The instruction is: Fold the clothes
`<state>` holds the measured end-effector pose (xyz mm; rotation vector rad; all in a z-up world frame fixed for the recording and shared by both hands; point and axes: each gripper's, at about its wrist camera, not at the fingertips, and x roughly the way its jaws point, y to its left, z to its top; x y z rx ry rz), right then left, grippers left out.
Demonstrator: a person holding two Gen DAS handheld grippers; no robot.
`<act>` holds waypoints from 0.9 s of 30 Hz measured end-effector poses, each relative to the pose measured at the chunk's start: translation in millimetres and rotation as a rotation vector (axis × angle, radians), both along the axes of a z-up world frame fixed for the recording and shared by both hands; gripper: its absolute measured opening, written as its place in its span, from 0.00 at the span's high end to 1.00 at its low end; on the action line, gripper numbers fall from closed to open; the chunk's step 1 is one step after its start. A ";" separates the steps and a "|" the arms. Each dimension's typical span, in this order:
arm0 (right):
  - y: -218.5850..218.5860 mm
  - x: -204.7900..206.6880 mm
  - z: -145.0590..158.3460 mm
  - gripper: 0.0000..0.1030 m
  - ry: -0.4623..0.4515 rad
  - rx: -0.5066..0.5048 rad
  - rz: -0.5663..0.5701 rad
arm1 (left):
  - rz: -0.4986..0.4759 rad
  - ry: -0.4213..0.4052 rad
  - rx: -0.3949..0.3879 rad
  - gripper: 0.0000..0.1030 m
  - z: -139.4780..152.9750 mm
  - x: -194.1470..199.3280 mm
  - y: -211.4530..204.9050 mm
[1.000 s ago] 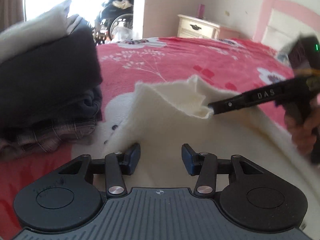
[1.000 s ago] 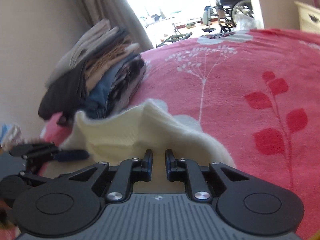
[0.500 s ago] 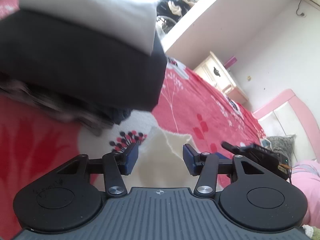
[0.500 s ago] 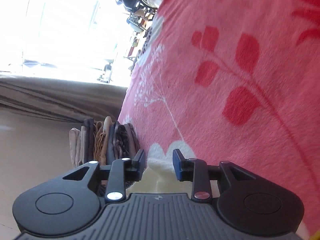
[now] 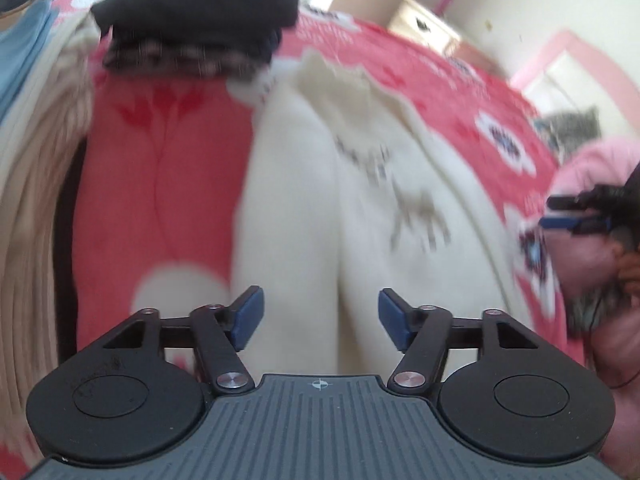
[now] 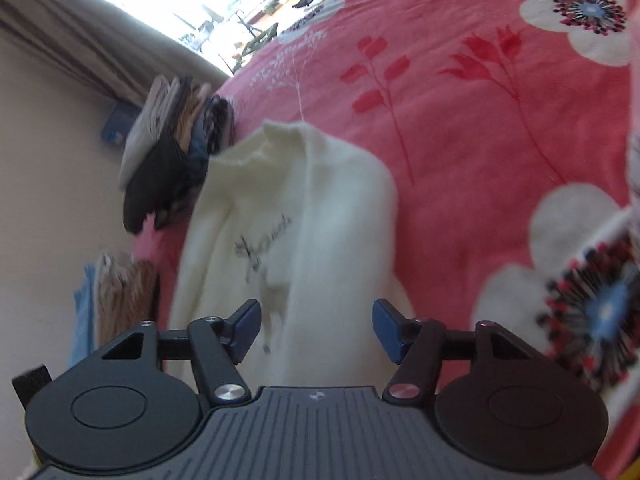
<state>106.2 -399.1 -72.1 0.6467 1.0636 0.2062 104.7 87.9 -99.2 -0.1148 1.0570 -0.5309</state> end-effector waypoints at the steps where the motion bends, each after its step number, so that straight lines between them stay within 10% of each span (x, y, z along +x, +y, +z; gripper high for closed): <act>1: 5.7 -20.9 2.2 0.28 0.001 -0.031 0.024 | -0.005 -0.005 0.019 0.33 -4.0 -15.7 -1.3; 8: 58.2 -115.6 -14.4 0.15 0.028 -0.306 0.044 | -0.035 -0.157 0.354 0.31 -43.3 -79.6 -18.2; 13: 80.3 -129.8 -38.7 0.16 0.014 -0.395 -0.027 | 0.048 -0.142 0.316 0.58 -51.5 -83.9 -2.4; 15: 78.2 -128.6 -49.4 0.23 0.025 -0.408 -0.078 | 0.087 -0.126 0.292 0.71 -50.2 -80.8 3.6; 20: 71.6 -122.4 -74.9 0.78 0.077 -0.294 -0.153 | 0.140 -0.124 0.286 0.88 -48.6 -80.2 10.6; 27: 52.7 -123.1 -7.9 0.84 -0.053 -0.566 -0.198 | 0.293 -0.355 0.503 0.89 4.9 -71.9 55.9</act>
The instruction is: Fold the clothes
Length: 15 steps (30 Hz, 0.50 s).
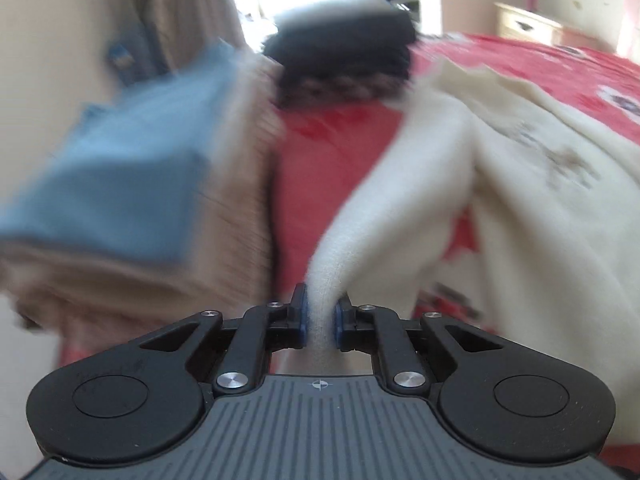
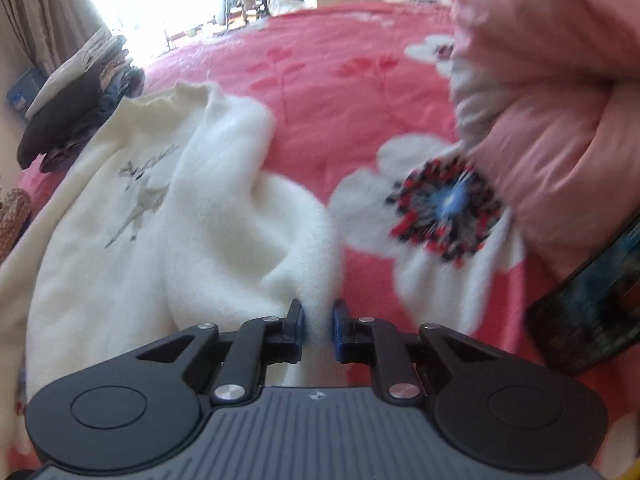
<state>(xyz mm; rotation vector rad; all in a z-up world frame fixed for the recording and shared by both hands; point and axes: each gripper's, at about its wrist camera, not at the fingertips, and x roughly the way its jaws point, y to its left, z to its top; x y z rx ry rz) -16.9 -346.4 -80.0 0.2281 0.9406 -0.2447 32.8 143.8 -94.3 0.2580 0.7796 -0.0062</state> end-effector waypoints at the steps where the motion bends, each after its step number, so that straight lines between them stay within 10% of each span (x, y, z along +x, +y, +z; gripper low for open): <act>1: -8.5 6.0 10.3 0.84 -0.013 -0.062 -0.008 | 0.026 -0.025 0.041 0.89 6.5 6.3 7.6; 5: -34.6 38.5 30.3 0.83 -0.028 -0.296 -0.052 | 0.060 0.031 0.136 0.83 1.8 36.6 16.5; 10: -47.5 72.4 -26.5 0.60 0.183 -0.420 -0.053 | -0.122 0.075 0.292 0.63 -24.6 21.0 -7.8; 15: -27.2 5.5 11.2 0.43 -0.049 -0.343 -0.077 | -0.165 0.119 0.243 0.56 0.1 -24.8 0.2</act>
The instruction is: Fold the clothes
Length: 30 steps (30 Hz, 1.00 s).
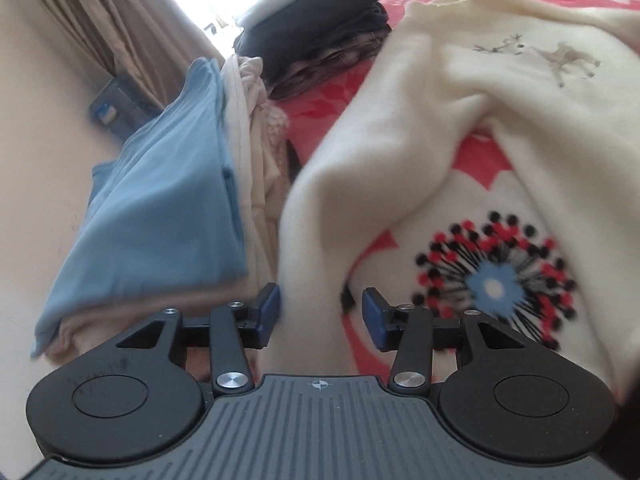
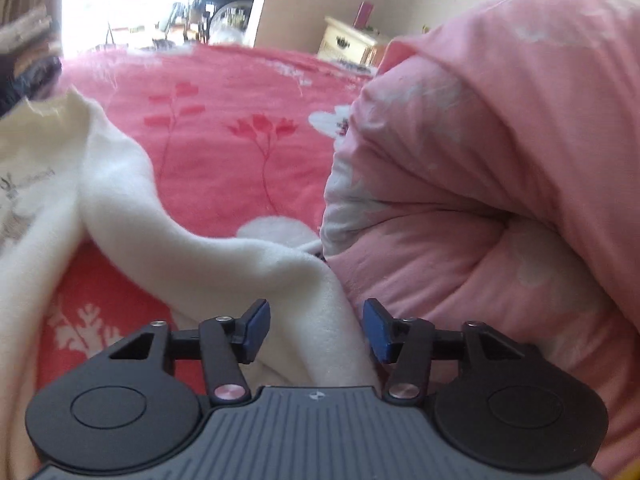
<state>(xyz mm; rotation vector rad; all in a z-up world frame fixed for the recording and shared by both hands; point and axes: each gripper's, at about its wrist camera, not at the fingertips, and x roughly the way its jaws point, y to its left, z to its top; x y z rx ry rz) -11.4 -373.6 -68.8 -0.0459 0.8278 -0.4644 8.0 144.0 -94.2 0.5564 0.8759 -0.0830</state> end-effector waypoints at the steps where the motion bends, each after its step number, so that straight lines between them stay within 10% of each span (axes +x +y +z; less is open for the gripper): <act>1: 5.4 -16.9 8.3 0.40 -0.046 0.039 0.019 | 0.021 0.018 -0.062 0.55 9.5 -9.1 5.1; 6: 25.3 -64.8 -0.5 0.39 -0.028 0.512 0.210 | 0.074 0.233 -0.599 0.51 11.4 -34.9 12.9; 9: 37.7 -65.9 -41.6 0.44 0.076 0.812 0.223 | 0.077 0.346 -0.739 0.52 -21.8 -34.9 -4.8; 21: 56.9 -67.1 -105.7 0.61 0.230 1.121 0.206 | 0.066 0.522 -0.796 0.61 -75.5 -19.9 -54.1; 24: 63.9 -64.1 -109.1 0.95 0.256 1.098 0.223 | 0.115 0.517 -0.811 0.82 -83.5 -17.4 -58.1; 30: 39.6 -79.6 -43.7 0.95 0.082 1.084 0.262 | 0.187 0.455 -0.905 0.94 -44.1 -25.7 -23.8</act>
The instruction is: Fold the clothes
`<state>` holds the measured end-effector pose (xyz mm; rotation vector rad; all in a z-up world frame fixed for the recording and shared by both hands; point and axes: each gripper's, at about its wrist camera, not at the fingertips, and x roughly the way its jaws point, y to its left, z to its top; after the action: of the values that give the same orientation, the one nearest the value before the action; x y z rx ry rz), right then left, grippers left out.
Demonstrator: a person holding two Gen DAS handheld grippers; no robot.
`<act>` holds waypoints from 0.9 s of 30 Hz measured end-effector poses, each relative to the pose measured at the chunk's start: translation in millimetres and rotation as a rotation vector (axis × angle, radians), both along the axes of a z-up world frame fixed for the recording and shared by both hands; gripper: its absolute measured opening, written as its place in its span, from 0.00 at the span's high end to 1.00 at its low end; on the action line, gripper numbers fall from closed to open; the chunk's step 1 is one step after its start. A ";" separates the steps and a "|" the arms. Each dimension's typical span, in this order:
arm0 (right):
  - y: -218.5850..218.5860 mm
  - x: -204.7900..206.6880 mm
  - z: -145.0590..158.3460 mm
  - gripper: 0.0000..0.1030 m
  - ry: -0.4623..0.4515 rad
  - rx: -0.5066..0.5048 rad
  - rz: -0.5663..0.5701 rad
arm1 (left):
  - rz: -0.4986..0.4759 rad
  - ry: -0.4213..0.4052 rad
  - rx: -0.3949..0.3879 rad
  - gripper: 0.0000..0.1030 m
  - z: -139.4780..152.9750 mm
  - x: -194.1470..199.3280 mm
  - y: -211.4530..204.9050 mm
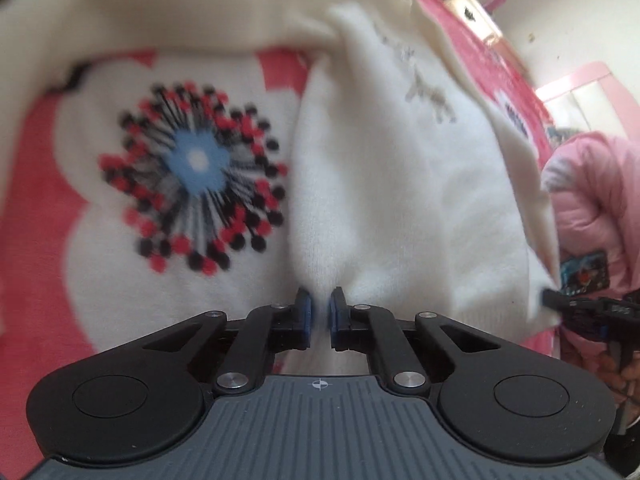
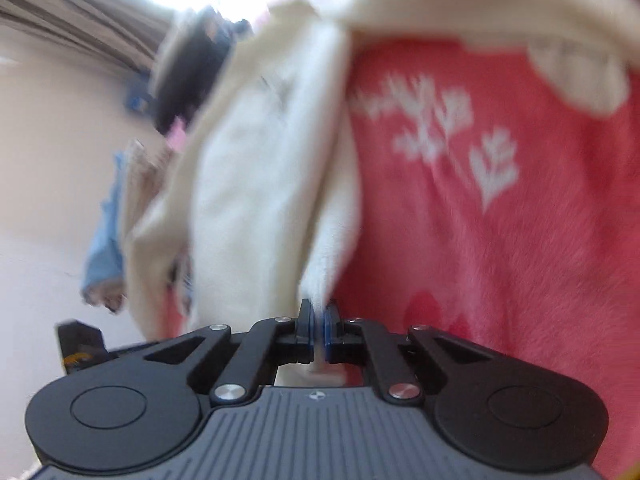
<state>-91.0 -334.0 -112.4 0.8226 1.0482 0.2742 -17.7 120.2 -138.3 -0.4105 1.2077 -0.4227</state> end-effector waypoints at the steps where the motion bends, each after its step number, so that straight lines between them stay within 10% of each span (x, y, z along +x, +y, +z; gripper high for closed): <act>1: -12.0 -5.1 15.1 0.95 -0.020 0.007 -0.027 | 0.023 -0.004 -0.006 0.94 11.5 -3.6 8.3; 5: -54.4 -16.1 45.2 0.95 -0.010 0.011 -0.098 | 0.045 0.017 -0.078 0.94 35.9 -13.9 25.6; 12: -51.1 -17.3 -39.6 0.93 0.259 -0.141 -0.065 | -0.056 0.090 0.070 0.77 -3.4 -4.6 15.3; 23: -88.1 -25.1 0.3 0.99 0.136 -0.378 -0.197 | 0.004 0.100 0.038 0.56 -18.5 -3.2 48.4; 27: -37.3 -5.3 30.0 0.95 -0.033 -0.383 -0.008 | 0.046 0.129 -0.049 0.57 -31.6 -0.8 42.2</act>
<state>-96.3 -371.4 -82.4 0.4752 1.0250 0.0741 -18.5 162.4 -169.9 -0.5133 1.3119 -0.3914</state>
